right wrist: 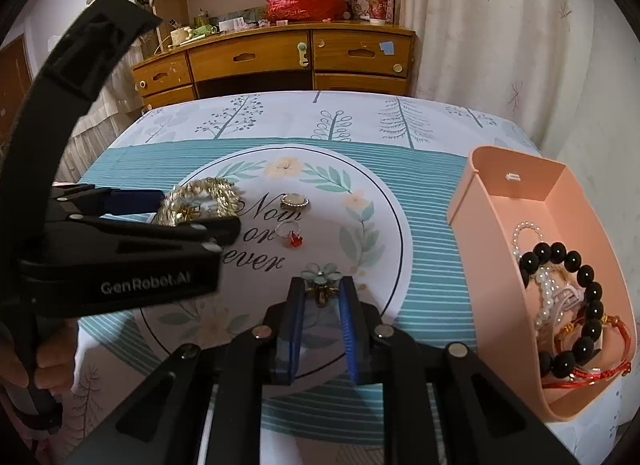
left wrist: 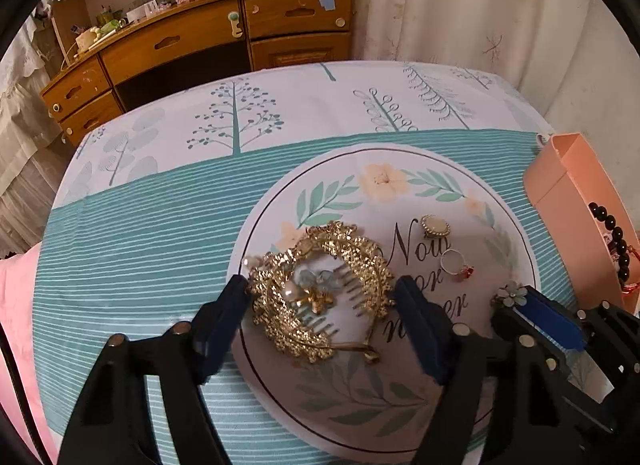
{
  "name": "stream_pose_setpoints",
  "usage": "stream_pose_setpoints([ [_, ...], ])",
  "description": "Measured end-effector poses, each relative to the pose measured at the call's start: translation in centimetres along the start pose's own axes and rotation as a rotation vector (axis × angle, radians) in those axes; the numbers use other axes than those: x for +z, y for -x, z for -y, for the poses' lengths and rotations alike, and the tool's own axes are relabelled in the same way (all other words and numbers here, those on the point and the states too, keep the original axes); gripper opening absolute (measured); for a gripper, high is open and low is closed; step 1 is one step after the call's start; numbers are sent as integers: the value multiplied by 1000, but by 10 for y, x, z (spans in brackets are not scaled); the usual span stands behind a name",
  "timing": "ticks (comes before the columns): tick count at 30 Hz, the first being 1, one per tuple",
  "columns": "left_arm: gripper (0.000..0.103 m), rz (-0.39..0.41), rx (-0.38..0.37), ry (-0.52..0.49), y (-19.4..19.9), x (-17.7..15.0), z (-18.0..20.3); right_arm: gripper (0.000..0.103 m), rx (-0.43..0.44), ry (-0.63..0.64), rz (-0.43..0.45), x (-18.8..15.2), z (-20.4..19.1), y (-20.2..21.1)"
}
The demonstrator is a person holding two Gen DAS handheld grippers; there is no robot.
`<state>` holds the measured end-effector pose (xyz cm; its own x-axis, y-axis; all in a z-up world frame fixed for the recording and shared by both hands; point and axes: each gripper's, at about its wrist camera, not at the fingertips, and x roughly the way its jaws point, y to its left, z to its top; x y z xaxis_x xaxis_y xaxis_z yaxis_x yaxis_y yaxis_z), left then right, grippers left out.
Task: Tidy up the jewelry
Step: 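Grasp the gold leaf hair comb with the left tool while the right tool grasps a flower brooch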
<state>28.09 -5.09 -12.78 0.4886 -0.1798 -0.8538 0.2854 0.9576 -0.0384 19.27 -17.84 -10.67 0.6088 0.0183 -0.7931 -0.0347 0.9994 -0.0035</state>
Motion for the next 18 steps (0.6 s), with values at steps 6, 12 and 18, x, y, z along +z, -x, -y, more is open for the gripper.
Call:
stream_pose_setpoints([
  [6, 73, -22, 4, 8, 6, 1, -4, 17, 14, -6, 4, 0, 1, 0],
  [12, 73, 17, -1, 32, 40, 2, -4, 17, 24, -5, 5, -2, 1, 2],
  [18, 73, 63, -86, 76, 84, -1, -6, 17, 69, -28, 3, -5, 3, 5],
])
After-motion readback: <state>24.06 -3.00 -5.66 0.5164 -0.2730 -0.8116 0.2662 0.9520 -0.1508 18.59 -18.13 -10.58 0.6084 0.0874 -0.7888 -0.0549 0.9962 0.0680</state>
